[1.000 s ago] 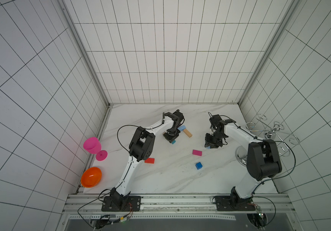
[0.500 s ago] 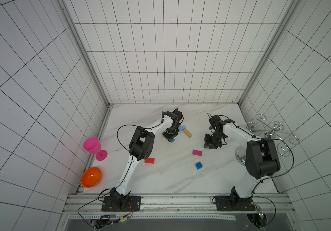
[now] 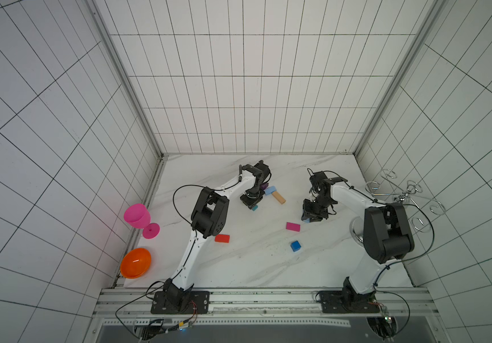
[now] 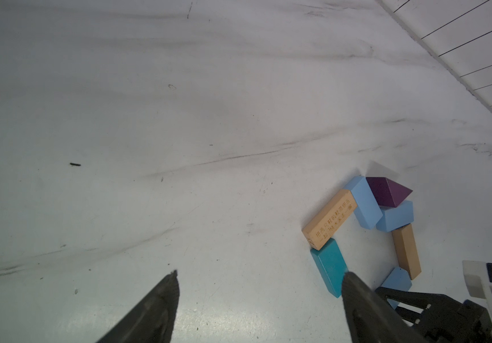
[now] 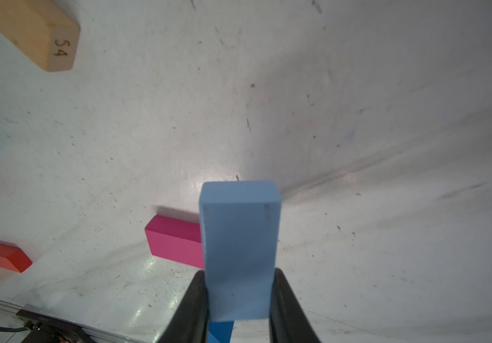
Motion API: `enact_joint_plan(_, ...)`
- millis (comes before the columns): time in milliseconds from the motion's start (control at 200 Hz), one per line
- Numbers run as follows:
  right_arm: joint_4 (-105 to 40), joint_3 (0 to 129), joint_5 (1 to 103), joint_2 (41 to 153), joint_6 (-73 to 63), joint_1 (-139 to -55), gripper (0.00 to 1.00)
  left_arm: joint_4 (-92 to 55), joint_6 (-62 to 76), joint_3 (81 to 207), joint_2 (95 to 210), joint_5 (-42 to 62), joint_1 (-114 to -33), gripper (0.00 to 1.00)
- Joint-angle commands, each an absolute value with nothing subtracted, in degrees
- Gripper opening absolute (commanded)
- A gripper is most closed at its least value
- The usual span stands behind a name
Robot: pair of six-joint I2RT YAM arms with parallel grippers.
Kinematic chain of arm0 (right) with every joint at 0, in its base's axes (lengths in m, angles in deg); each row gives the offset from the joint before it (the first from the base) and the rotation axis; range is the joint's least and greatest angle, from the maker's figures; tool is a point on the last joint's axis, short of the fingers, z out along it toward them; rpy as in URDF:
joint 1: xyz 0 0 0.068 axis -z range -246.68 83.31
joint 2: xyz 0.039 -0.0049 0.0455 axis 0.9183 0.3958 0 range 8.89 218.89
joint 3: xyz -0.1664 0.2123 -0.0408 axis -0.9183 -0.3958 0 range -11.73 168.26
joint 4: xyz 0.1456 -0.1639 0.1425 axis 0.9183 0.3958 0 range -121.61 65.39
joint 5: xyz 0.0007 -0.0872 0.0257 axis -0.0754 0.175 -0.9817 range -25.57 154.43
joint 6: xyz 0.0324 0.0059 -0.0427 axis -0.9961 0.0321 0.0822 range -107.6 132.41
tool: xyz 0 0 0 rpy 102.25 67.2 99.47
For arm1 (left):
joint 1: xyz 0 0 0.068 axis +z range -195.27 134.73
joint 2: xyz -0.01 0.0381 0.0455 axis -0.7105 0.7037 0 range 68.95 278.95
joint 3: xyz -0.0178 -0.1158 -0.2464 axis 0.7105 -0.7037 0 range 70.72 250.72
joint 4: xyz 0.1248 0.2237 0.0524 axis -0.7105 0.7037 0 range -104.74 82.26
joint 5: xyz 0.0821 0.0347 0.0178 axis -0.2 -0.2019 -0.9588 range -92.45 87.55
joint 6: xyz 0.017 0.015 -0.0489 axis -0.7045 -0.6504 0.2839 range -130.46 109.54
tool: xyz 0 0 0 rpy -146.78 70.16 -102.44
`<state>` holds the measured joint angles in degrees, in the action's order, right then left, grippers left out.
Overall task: Assemble a heart with building blocks
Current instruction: Assemble the building block at the center of the board.
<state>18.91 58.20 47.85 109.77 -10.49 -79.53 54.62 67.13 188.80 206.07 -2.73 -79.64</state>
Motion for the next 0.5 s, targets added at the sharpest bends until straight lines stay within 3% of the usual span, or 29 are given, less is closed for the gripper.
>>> enact_joint_plan(0,19.63,59.77,46.95,110.44,-10.21,-79.74,0.00,56.07,67.68,189.56,208.78,-4.32,-79.45,0.22)
enact_joint_plan(60,19.46,59.58,46.73,110.52,-10.23,-79.76,0.00,56.41,67.45,189.48,208.77,-4.30,-79.53,0.39)
enact_joint_plan(125,19.46,59.38,46.55,110.54,-10.27,-79.76,0.00,56.71,67.41,189.22,208.70,-4.44,-79.68,0.51)
enact_joint_plan(320,19.07,58.50,46.64,109.93,-10.77,-80.00,0.00,56.71,65.83,189.30,207.61,-5.32,-79.97,0.68)
enact_joint_plan(500,19.79,58.47,50.61,108.52,-13.28,-80.68,0.00,55.94,62.20,190.56,204.49,-7.32,-80.40,0.76)
